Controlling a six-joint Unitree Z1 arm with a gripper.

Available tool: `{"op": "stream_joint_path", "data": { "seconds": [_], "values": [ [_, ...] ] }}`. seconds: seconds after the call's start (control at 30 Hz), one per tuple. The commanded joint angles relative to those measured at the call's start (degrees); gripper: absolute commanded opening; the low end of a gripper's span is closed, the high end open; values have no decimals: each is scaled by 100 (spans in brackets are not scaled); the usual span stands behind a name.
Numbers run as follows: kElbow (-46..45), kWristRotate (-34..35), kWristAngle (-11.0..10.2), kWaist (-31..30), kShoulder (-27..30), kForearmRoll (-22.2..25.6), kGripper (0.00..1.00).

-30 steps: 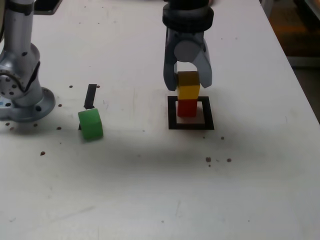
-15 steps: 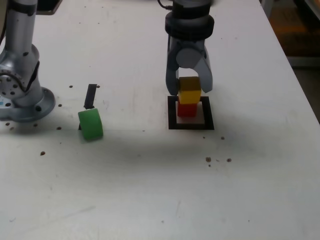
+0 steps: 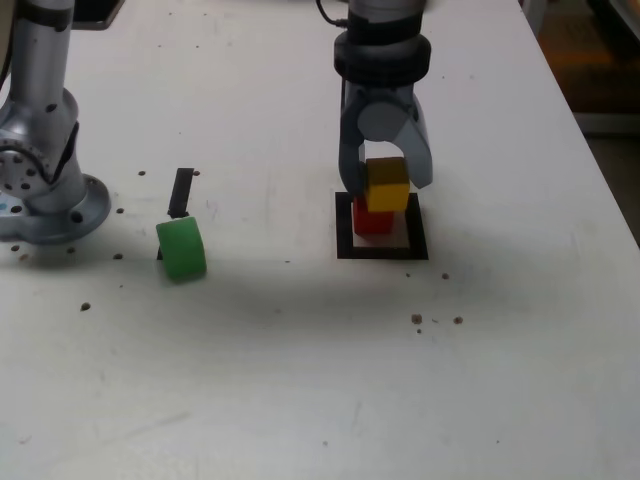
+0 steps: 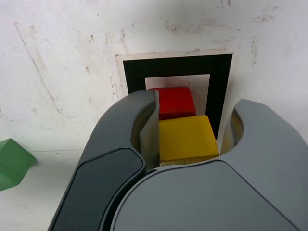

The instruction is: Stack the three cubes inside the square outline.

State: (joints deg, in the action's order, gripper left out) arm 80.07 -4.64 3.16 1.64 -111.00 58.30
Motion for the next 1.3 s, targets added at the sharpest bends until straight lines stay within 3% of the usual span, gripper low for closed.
{"op": "stream_joint_path", "data": {
  "seconds": [0.0, 0.57, 0.93, 1.27],
  "values": [
    [-50, -3, -8, 37, 11, 5, 25],
    [-115, -104, 22, 100, 371, 261, 27],
    [-239, -263, 227, 100, 395, 237, 54],
    [-275, -313, 166, 100, 379, 165, 63]
  ]
}}
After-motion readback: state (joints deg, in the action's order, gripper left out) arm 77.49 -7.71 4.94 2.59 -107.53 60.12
